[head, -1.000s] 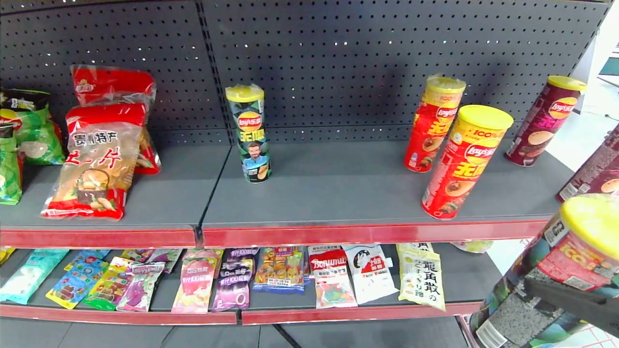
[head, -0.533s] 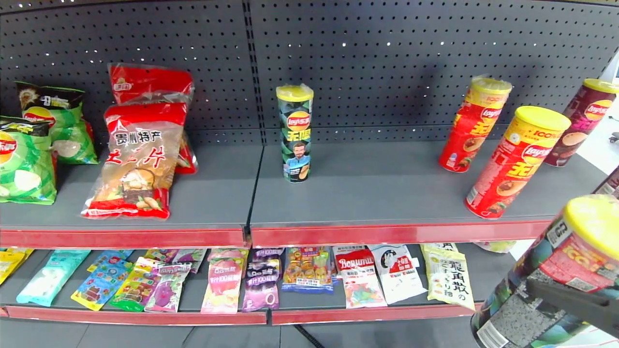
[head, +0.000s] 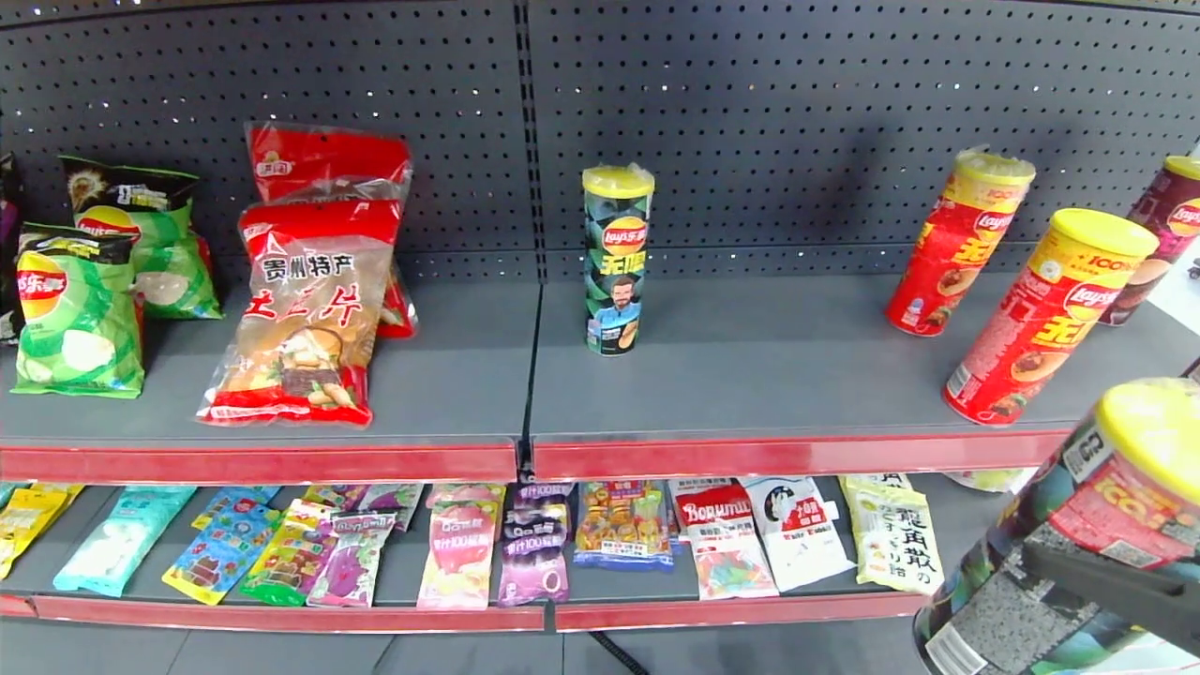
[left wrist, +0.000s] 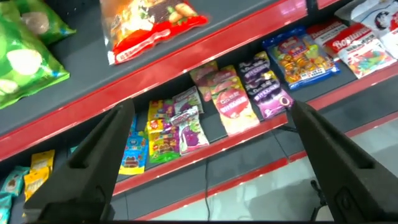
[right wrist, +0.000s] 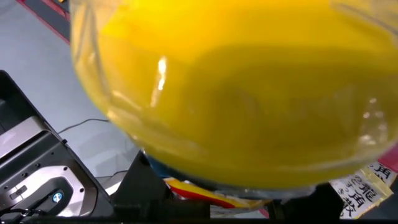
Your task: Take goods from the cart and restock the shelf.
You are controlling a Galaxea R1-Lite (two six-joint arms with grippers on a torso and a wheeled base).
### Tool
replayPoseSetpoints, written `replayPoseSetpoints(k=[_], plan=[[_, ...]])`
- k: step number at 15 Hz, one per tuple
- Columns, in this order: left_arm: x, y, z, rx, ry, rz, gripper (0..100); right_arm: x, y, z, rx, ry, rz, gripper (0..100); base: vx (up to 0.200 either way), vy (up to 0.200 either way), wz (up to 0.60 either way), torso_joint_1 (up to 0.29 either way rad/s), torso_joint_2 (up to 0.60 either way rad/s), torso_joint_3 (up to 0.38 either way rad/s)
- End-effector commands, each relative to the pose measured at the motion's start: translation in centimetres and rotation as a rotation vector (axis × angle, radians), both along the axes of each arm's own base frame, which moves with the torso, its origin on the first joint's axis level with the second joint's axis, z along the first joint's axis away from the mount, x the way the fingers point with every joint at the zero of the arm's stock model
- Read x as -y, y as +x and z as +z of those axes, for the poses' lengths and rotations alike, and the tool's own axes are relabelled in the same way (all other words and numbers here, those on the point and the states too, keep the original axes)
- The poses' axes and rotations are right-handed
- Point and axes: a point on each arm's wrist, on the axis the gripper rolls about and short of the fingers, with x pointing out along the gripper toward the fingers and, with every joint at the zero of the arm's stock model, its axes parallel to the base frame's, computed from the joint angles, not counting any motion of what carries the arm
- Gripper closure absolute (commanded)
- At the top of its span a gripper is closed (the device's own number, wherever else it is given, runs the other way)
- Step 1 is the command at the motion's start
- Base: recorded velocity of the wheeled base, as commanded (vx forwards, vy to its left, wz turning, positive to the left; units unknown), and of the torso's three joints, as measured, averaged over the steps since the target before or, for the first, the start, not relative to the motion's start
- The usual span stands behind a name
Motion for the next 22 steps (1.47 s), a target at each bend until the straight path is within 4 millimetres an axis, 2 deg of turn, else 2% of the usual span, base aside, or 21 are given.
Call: replayPoseSetpoints(k=[1,8,16,19,22], plan=[[0.0,0.0,0.0,-0.001,0.0,0.0,0,0.0,0.1,-0.1,-0.005,-0.002,0.001,100,0.2,0.0,0.0,0.002,0.0,-0.002],[0.0,0.0,-0.1,-0.005,0.002,0.0,0,-0.1,0.3,-0.2,-0.017,-0.007,0.001,100,0.2,0.0,0.0,0.0,0.0,0.001],[0.1,0.2,-0.2,-0.016,0.017,-0.02,0,-0.1,0.3,-0.3,-0.022,-0.008,-0.001,100,0.0,0.0,0.0,0.0,0.0,0.0],[0.6,1.2,0.6,-0.046,-0.001,-0.064,0,-0.1,0.3,-0.4,-0.023,-0.008,-0.001,100,0.0,0.0,0.0,0.0,0.0,0.0],[1.6,3.5,1.9,-0.02,-0.039,-0.087,0,-0.1,0.3,-0.3,-0.022,-0.008,-0.001,100,0.0,0.0,0.0,0.0,0.0,0.0]])
